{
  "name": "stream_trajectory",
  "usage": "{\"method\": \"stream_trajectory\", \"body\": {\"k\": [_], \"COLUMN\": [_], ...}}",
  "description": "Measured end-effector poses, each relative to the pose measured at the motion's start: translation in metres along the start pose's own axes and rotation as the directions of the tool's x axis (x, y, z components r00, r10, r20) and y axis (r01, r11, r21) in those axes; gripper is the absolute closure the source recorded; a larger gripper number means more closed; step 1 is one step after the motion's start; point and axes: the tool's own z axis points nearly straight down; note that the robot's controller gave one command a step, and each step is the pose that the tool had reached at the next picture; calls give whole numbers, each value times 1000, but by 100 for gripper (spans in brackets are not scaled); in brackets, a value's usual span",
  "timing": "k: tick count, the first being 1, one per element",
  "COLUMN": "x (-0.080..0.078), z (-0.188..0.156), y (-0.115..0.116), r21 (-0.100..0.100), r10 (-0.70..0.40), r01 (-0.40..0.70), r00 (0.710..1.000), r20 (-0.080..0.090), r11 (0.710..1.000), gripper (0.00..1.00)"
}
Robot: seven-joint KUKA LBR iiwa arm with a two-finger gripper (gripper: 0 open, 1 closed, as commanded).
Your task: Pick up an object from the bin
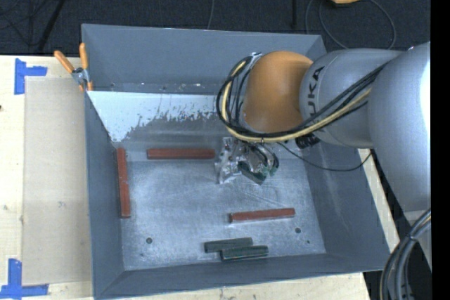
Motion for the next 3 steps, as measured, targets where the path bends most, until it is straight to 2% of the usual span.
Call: {"method": "stream_trajectory", "body": {"k": [1,2,3], "x": [5,5,60], "z": [2,2,-5], "y": [0,0,-95], "r21": [1,1,-1], "r10": [-2,-1,-290], "r01": [2,1,290], "r00": [1000,1000,957], "r20": [-26,-25,-8], "r11": [1000,1000,957], "gripper": [0,0,100]}}
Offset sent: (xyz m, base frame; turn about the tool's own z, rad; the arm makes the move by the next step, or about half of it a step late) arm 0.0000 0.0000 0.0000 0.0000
